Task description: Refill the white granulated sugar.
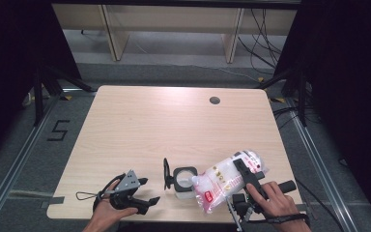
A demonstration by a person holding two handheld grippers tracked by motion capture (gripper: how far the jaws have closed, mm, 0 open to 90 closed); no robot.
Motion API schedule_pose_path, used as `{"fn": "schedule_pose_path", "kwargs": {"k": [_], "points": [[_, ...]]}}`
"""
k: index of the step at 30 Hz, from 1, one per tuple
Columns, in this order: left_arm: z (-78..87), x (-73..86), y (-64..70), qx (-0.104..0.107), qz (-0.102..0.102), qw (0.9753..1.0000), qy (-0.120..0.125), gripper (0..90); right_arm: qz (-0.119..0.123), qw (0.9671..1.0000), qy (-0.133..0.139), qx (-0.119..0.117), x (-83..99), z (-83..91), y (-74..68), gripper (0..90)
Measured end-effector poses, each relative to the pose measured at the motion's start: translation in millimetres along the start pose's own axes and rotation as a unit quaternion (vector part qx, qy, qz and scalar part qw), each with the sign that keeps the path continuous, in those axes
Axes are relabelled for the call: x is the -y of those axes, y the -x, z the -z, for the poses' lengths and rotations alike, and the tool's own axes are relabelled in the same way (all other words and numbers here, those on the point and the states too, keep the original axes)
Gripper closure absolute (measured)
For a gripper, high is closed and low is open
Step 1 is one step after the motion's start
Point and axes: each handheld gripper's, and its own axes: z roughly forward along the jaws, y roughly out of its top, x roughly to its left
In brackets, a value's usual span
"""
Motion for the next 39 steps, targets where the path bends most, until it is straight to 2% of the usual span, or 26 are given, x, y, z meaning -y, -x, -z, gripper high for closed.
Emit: {"fn": "schedule_pose_path", "kwargs": {"k": [1, 3, 7, 10, 11, 12, 14, 16, 17, 19, 21, 22, 23, 24, 25, 27, 28, 29, 30, 32, 33, 34, 36, 37, 38, 39], "points": [[0.1, -0.1, -0.4, -0.001, -0.002, 1.0000, -0.002, 20.4, -0.007, 1.0000, 0.002, -0.004, 0.4, -0.7, -0.8, 42.1], [0.1, -0.1, -0.3, -0.002, -0.002, 1.0000, -0.002, 20.4, 0.002, 0.9999, 0.012, 0.008, 0.7, -2.3, 0.1, 42.1], [0.2, -0.1, -0.4, -0.002, -0.001, 1.0000, -0.002, 20.4, -0.006, 0.9999, 0.011, 0.008, 1.1, -1.9, -0.7, 42.1], [-1.2, 0.4, 1.1, 0.000, 0.004, 0.9999, 0.011, 20.4, 0.003, 1.0000, -0.002, 0.005, 0.1, 0.9, 0.8, 42.0], [0.0, 0.0, 0.6, -0.004, -0.001, 1.0000, 0.003, 20.4, 0.005, 1.0000, 0.001, 0.001, 0.3, 0.5, 2.2, 42.0], [0.1, -0.2, 0.1, 0.000, 0.000, 1.0000, 0.000, 20.4, -0.005, 1.0000, 0.006, 0.001, 1.1, -1.1, 0.5, 42.1], [0.1, -0.1, 0.2, 0.000, -0.001, 1.0000, 0.001, 20.4, -0.001, 0.9999, 0.008, 0.007, 1.2, -1.0, -0.1, 42.1], [-0.1, -0.1, 0.1, 0.000, -0.001, 1.0000, 0.000, 20.4, -0.020, 0.9997, 0.011, 0.012, 2.6, -1.4, -3.0, 42.1], [-0.1, -0.1, 0.1, 0.000, 0.000, 1.0000, 0.000, 20.4, -0.019, 0.9997, 0.012, 0.012, 2.9, -1.8, -2.8, 42.1], [0.1, 0.0, 0.2, 0.000, -0.001, 1.0000, 0.000, 20.4, 0.006, 0.9997, 0.018, 0.018, 2.4, -2.6, 0.5, 42.0], [0.0, -0.1, 0.0, 0.000, -0.001, 1.0000, 0.000, 20.5, -0.008, 1.0000, -0.001, -0.001, 2.2, 0.4, -0.1, 42.1], [0.0, -0.1, 0.1, 0.000, -0.001, 1.0000, -0.001, 20.5, -0.019, 0.9998, 0.003, -0.001, 2.3, -0.2, -1.3, 42.1], [0.2, 0.0, 0.3, 0.000, -0.001, 1.0000, 0.000, 20.5, -0.007, 1.0000, 0.004, 0.002, 2.3, -0.1, 0.2, 42.1], [-0.3, 0.0, 0.9, 0.001, 0.002, 1.0000, 0.004, 20.6, -0.020, 0.9996, 0.015, 0.016, 3.0, -1.4, -2.2, 42.1], [0.1, -0.4, 0.9, 0.001, 0.002, 1.0000, 0.000, 20.6, -0.027, 0.9996, 0.007, 0.005, 3.0, -0.2, -2.7, 42.1], [0.0, -0.1, 0.4, 0.000, -0.001, 1.0000, -0.001, 20.6, -0.014, 0.9998, 0.009, 0.007, 3.3, 0.3, 0.6, 42.1], [-0.4, 0.0, 1.0, 0.000, 0.001, 1.0000, 0.003, 20.6, -0.021, 0.9998, 0.006, 0.004, 3.3, 0.5, -0.3, 42.1], [-0.1, -0.5, 1.2, 0.001, 0.003, 1.0000, 0.000, 20.6, -0.003, 1.0000, 0.003, 0.008, 3.4, 1.7, 2.8, 42.1], [-0.4, -0.1, 0.9, 0.001, 0.002, 1.0000, 0.003, 20.6, -0.030, 0.9993, 0.013, 0.017, 5.0, 0.0, -2.0, 42.1], [0.0, -0.1, 0.1, 0.000, 0.001, 1.0000, 0.001, 20.6, -0.014, 0.9998, 0.011, 0.012, 5.4, 0.4, 1.4, 42.1], [0.0, -0.1, 0.0, 0.000, 0.001, 1.0000, 0.001, 20.6, -0.019, 0.9997, 0.007, 0.012, 5.6, 1.0, 0.7, 42.1], [0.0, 0.0, 0.0, 0.000, 0.001, 1.0000, 0.001, 20.6, -0.012, 0.9997, 0.016, 0.016, 5.7, -0.2, 2.0, 42.1], [0.2, 0.1, -0.5, -0.001, 0.004, 1.0000, -0.002, 20.6, -0.020, 0.9998, 0.006, 0.005, 5.7, 1.2, 1.3, 42.1], [0.6, 0.0, -1.2, -0.004, -0.002, 1.0000, -0.007, 20.6, -0.014, 0.9998, 0.009, 0.008, 5.6, 0.7, 1.9, 42.1], [0.5, -0.1, -0.9, -0.003, -0.002, 1.0000, -0.004, 20.6, -0.047, 0.9989, 0.001, 0.005, 5.8, 1.3, -3.6, 42.1], [0.1, -0.1, -0.5, -0.001, -0.002, 1.0000, -0.001, 20.6, -0.034, 0.9994, 0.006, 0.005, 5.7, 0.6, -2.2, 42.1]]}}
